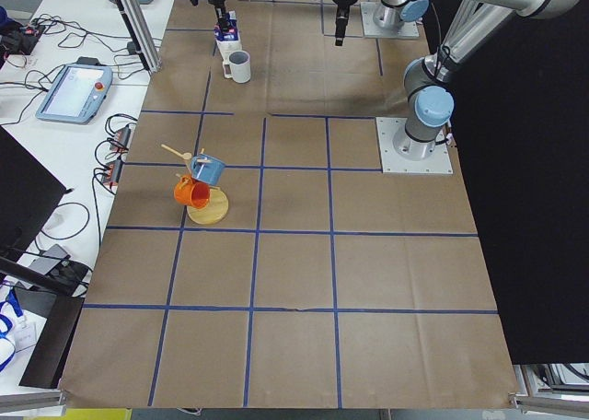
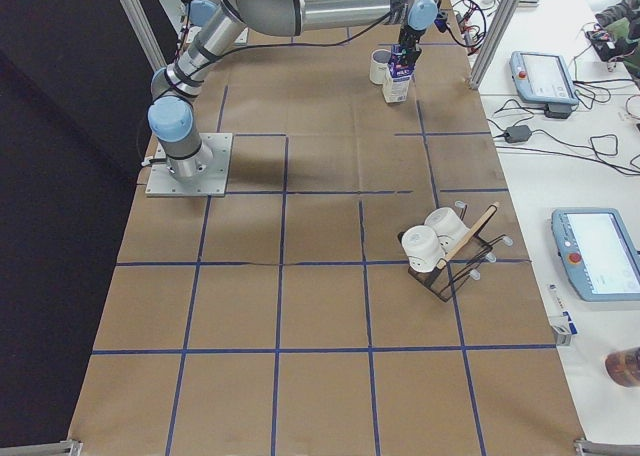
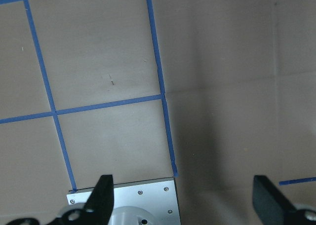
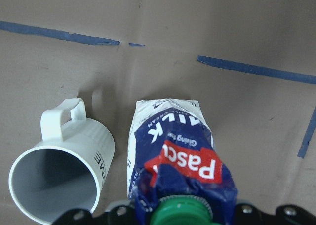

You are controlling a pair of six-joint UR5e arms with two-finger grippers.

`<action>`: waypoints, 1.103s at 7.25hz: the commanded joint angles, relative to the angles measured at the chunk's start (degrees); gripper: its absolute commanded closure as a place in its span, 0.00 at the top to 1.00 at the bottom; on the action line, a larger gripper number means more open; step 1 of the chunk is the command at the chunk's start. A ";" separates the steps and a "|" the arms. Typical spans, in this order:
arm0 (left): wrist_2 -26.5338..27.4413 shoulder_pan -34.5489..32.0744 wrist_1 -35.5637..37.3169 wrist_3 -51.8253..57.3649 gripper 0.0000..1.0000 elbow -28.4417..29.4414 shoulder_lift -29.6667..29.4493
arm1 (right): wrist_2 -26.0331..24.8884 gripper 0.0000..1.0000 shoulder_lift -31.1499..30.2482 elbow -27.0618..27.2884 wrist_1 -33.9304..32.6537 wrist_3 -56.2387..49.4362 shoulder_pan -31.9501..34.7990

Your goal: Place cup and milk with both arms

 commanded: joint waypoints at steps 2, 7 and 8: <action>0.00 1.02 0.12 0.00 1.00 -1.13 0.78 | 0.09 1.00 0.01 -0.10 -0.20 0.02 0.10; -0.09 5.77 0.13 0.00 1.00 -3.34 4.38 | -0.44 1.00 -11.92 1.31 9.59 -10.34 -5.16; -0.09 5.77 0.13 -0.09 1.00 -3.25 4.47 | -0.79 1.00 -15.08 2.44 11.90 -10.17 -6.56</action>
